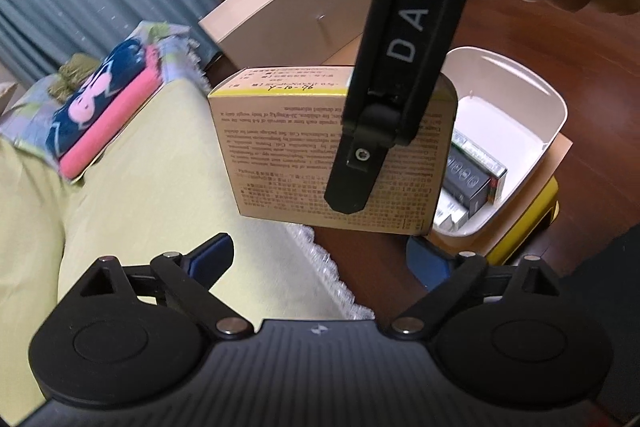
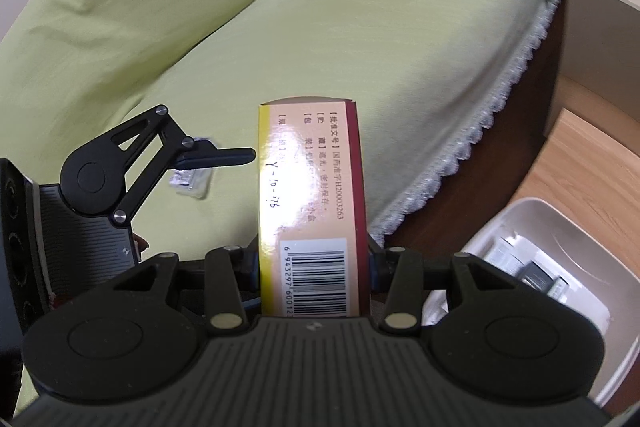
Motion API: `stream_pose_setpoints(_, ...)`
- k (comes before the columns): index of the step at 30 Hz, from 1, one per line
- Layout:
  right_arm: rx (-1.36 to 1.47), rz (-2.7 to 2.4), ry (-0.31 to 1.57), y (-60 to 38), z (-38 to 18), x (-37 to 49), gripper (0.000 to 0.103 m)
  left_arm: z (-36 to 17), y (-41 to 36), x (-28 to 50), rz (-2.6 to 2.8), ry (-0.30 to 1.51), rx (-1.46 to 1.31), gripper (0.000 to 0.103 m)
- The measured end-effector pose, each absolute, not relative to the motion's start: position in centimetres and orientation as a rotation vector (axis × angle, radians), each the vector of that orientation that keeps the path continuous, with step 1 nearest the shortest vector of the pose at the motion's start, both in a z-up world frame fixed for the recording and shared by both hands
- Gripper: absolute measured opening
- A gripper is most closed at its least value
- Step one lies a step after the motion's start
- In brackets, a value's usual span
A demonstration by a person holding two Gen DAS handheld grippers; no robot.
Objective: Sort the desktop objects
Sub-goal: 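Carry the pink-beige box with the right gripper over the white basin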
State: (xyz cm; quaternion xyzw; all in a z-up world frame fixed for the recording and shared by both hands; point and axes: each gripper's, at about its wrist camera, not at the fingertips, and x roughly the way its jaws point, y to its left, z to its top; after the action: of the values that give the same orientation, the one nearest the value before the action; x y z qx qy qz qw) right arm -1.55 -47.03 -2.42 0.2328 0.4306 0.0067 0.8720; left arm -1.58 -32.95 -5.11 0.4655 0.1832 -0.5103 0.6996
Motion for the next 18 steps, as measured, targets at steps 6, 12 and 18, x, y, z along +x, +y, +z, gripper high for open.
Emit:
stream_pose_setpoints(6, 0.537, -0.047, 0.902, -49.1, -3.5, -3.3, 0.040, -6.1, -35.5, -2.3, -1.200, 0.384, 1.068, 0.095)
stream_pose_setpoints(12, 0.572, -0.091, 0.906, -50.7, -4.5, -5.0, 0.040, -7.1, -37.1, -2.9, -1.255, 0.386, 1.067, 0.095)
stream_pose_setpoints(18, 0.594, -0.128, 0.909, -51.6, -5.2, -6.6, 0.040, -8.2, -38.6, -3.7, -1.311, 0.389, 1.069, 0.095)
